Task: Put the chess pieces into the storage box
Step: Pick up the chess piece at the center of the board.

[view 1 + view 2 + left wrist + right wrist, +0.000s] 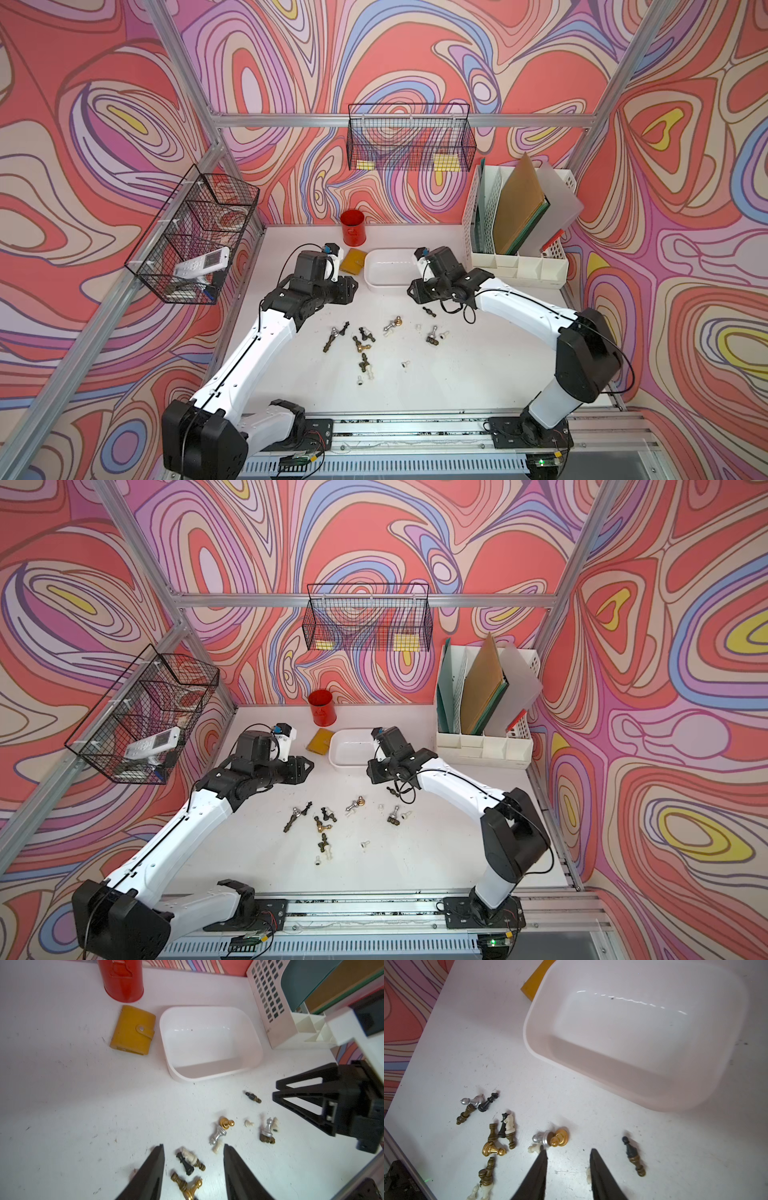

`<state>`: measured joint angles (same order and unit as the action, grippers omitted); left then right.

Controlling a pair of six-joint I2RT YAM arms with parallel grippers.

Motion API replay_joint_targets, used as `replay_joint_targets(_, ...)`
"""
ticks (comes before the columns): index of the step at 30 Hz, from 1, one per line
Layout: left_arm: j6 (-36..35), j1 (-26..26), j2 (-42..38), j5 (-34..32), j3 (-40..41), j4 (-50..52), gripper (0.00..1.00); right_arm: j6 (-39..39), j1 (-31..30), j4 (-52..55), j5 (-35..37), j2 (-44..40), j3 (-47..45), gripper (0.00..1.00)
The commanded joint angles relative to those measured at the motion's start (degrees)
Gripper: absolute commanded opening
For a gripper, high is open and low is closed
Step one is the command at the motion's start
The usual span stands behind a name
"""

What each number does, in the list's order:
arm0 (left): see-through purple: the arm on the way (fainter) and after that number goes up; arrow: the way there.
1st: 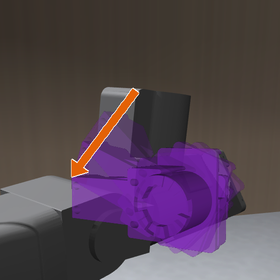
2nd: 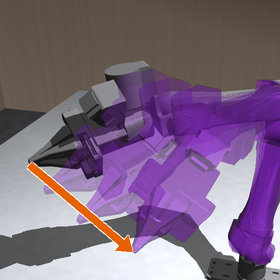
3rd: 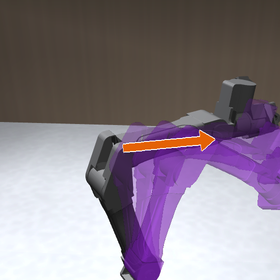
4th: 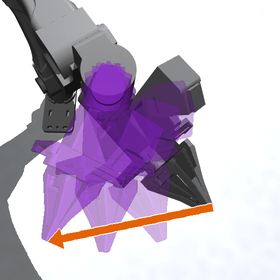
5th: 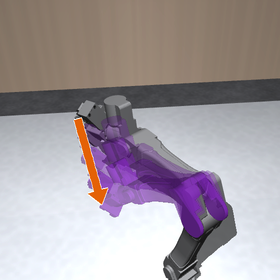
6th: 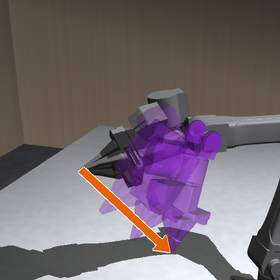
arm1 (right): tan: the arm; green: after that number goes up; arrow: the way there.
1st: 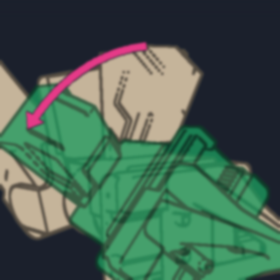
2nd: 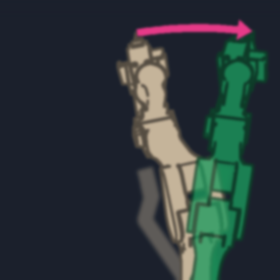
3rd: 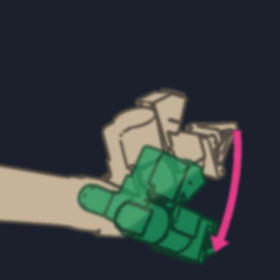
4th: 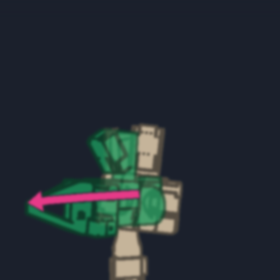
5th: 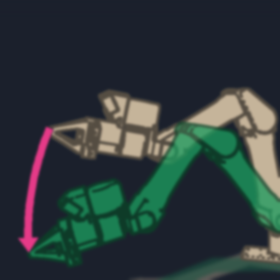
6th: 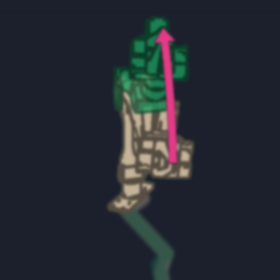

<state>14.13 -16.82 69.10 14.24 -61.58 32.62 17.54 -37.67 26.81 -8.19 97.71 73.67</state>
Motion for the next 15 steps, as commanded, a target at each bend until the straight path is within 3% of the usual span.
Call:
replay_joint_targets(1, -7.51, -0.23, 1.89, 1.71, -4.30, 15.69, 0.48, 1.16, -2.85, 2.72, -0.87, 3.43, 2.67, 0.34)
replay_joint_targets(4, -9.19, -0.23, 2.86, -0.89, -3.64, 15.81, 0.47, 1.42, -3.97, 3.23, -0.21, 7.29, 3.96, 0.32)
replay_joint_targets(15, -9.52, -0.15, 3.96, -0.09, -1.80, 14.86, 0.44, 1.62, -5.53, 4.71, 0.36, 13.11, 5.95, 0.29)
